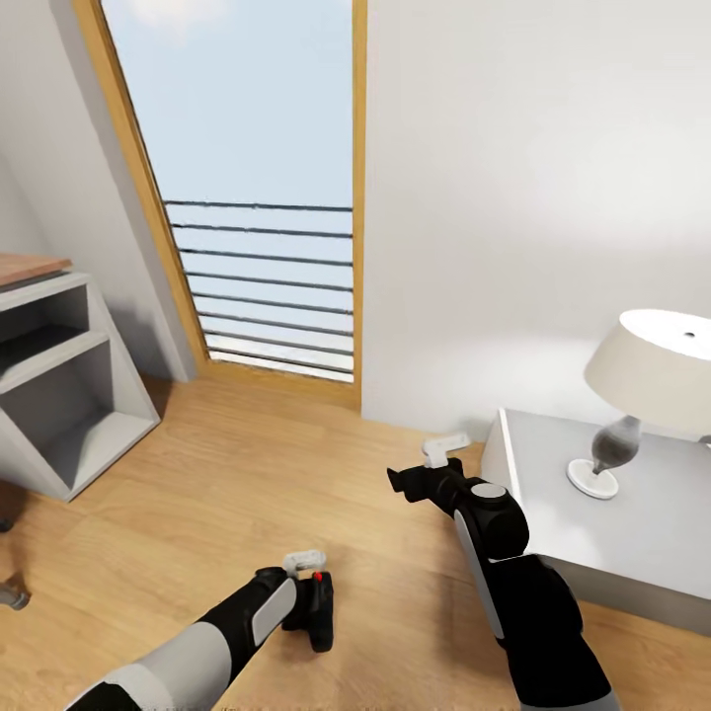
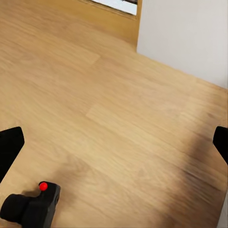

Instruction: Attach the digital camera to the camera tripod in the bedroom.

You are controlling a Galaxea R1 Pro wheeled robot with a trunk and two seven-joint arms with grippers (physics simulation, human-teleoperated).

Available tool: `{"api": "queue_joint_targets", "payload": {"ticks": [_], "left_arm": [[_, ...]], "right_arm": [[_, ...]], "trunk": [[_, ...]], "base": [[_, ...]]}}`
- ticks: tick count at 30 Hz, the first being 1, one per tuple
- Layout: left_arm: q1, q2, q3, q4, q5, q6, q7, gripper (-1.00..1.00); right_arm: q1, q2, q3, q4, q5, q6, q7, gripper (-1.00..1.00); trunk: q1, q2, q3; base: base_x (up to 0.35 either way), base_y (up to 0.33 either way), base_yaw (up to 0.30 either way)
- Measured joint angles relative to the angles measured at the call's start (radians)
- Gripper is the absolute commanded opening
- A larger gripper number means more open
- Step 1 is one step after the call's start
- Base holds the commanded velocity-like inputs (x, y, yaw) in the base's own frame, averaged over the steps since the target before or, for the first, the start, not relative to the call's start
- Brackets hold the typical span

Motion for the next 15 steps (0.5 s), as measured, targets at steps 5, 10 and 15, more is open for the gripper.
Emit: {"api": "queue_joint_targets", "payload": {"ticks": [5,10,15], "left_arm": [[-0.017,0.001,0.000,-0.009,0.014,0.001,0.016,1.00],[-0.041,0.000,0.000,-0.014,0.023,0.005,0.027,1.00],[-0.053,-0.003,-0.001,-0.016,0.027,0.014,0.034,1.00]], "right_arm": [[0.000,0.000,0.000,0.000,0.000,0.000,0.000,1.00],[0.000,-0.001,-0.003,0.000,0.000,0.000,0.000,1.00],[0.000,-0.001,-0.005,0.000,0.000,0.001,0.001,1.00]], "trunk": [[0.002,-0.001,-0.019],[0.004,-0.002,-0.039],[0.007,-0.004,-0.058]], "base": [[0.000,0.000,0.000],[0.000,0.000,0.000],[0.000,0.000,0.000]]}}
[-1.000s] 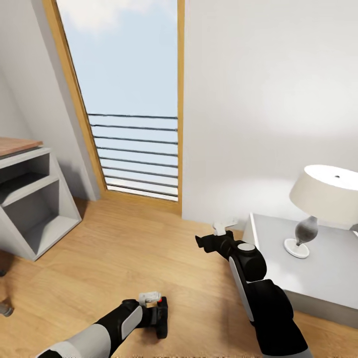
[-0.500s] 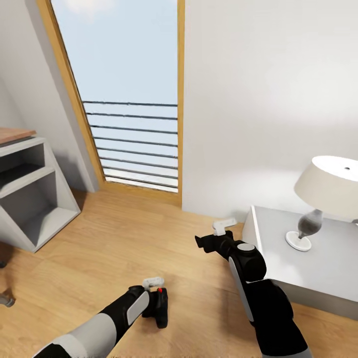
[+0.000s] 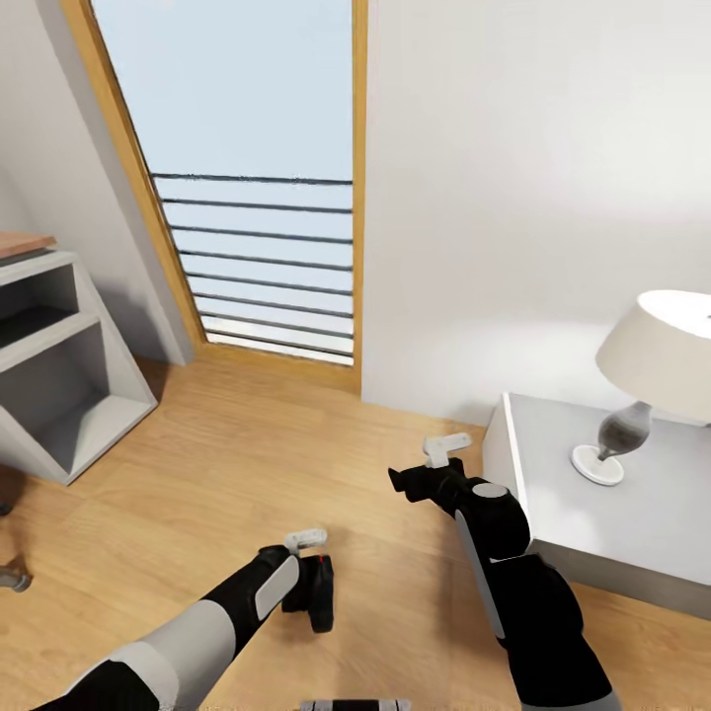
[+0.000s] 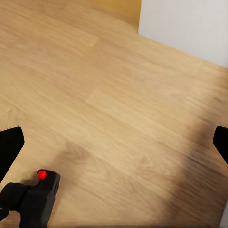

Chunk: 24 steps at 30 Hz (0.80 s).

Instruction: Attach the digital camera to the camera tripod in the bedroom.

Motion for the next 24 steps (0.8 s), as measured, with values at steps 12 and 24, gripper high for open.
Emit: {"api": "queue_joint_targets", "payload": {"ticks": [12,24], "left_arm": [[-0.007,-0.004,-0.007,-0.002,-0.005,0.004,0.008,1.00],[-0.008,-0.005,-0.011,-0.003,-0.011,0.006,0.011,1.00]], "right_arm": [[0.000,0.000,-0.001,0.000,0.000,0.000,0.000,1.00],[0.000,0.000,0.001,0.000,0.000,-0.001,0.000,1.00]], "trunk": [[0.005,-0.003,-0.046],[0.011,-0.006,-0.093]], "base": [[0.000,0.000,0.000],[0.000,0.000,0.000]]}}
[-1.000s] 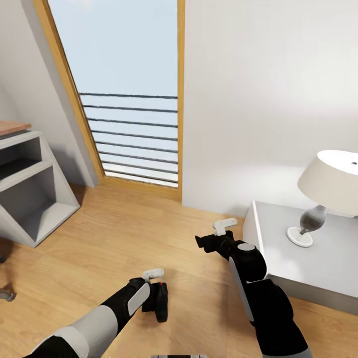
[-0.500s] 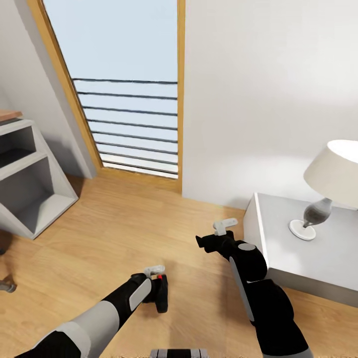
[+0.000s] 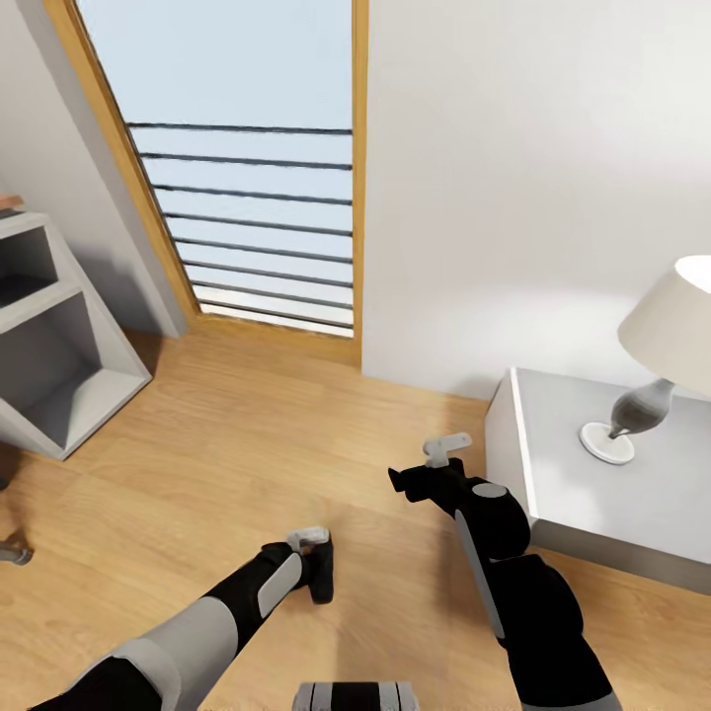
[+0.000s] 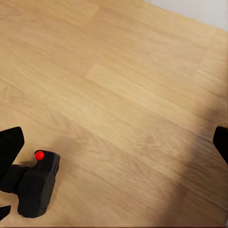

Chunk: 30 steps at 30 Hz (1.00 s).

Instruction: Attach the digital camera to the camera tripod in the bedroom.

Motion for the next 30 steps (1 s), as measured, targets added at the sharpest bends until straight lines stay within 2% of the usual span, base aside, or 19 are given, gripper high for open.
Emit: {"api": "queue_joint_targets", "payload": {"ticks": [16,30], "left_arm": [[-0.001,-0.004,-0.001,-0.005,-0.001,0.000,0.001,1.00],[-0.003,-0.004,-0.001,-0.110,0.000,0.009,0.051,1.00]], "right_arm": [[-0.001,0.000,-0.013,0.000,0.000,0.004,0.001,1.00],[0.000,0.001,-0.003,0.000,0.000,0.004,0.000,1.00]], "trunk": [[0.007,-0.004,-0.062],[0.013,-0.007,-0.116]], "base": [[0.000,0.000,0.000],[0.000,0.000,0.000]]}}
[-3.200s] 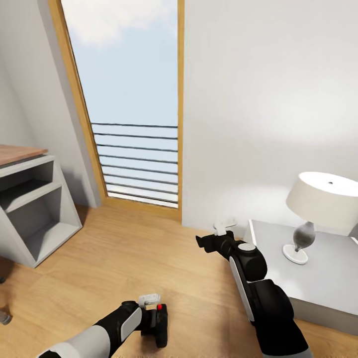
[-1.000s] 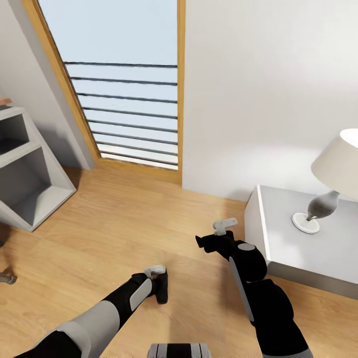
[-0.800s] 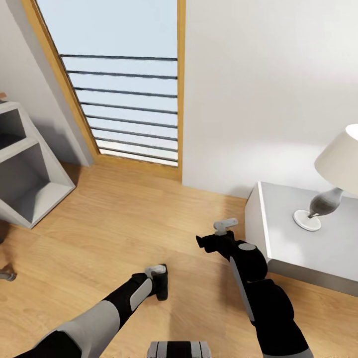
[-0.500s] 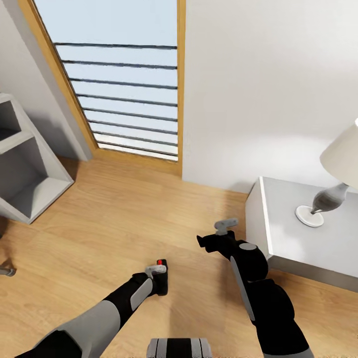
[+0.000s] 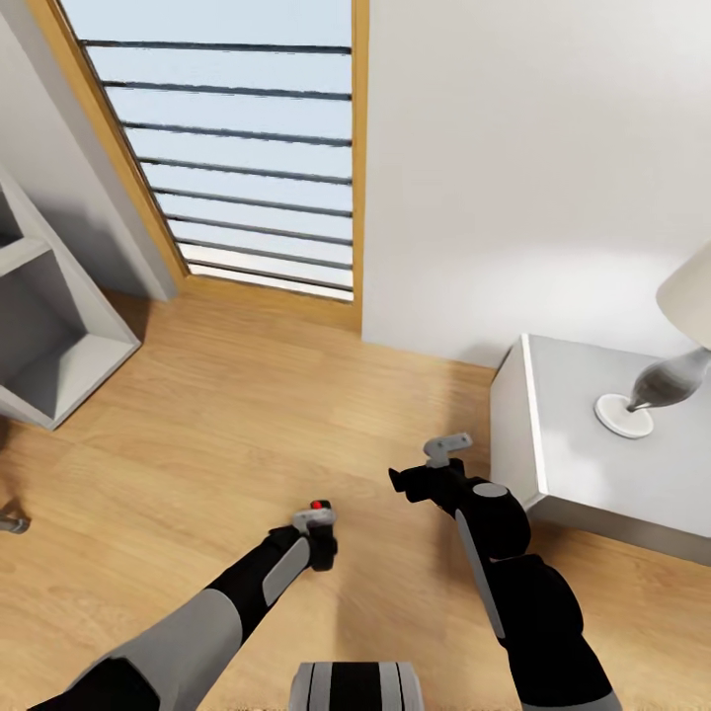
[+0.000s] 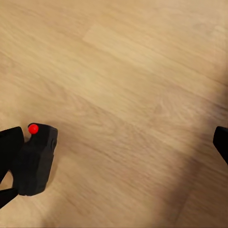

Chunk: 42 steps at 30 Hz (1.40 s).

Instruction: Attach the digital camera to the camera tripod in the bedroom.

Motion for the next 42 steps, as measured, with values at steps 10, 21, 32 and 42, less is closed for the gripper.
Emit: {"api": "queue_joint_targets", "payload": {"ticks": [10,21,32,42], "left_arm": [[0.001,0.001,-0.001,-0.041,-0.001,0.017,0.023,1.00],[0.009,0.004,-0.004,-0.098,-0.001,0.021,0.088,1.00],[0.013,0.003,-0.023,-0.116,-0.001,0.017,0.134,1.00],[0.017,0.003,-0.047,-0.136,0.000,0.018,0.155,1.00]], "right_arm": [[0.000,0.001,0.004,0.000,0.000,0.000,0.000,1.00],[0.000,0.001,0.005,0.000,0.000,0.000,0.000,1.00],[0.000,0.001,0.006,0.000,0.000,0.000,0.000,1.00],[0.000,0.001,0.005,0.000,0.000,0.000,0.000,1.00]], "trunk": [[0.005,-0.002,-0.039],[0.009,-0.005,-0.081],[0.012,-0.006,-0.101],[0.013,-0.007,-0.108]], "base": [[0.000,0.000,0.000],[0.000,0.000,0.000],[0.000,0.000,0.000],[0.000,0.000,0.000]]}}
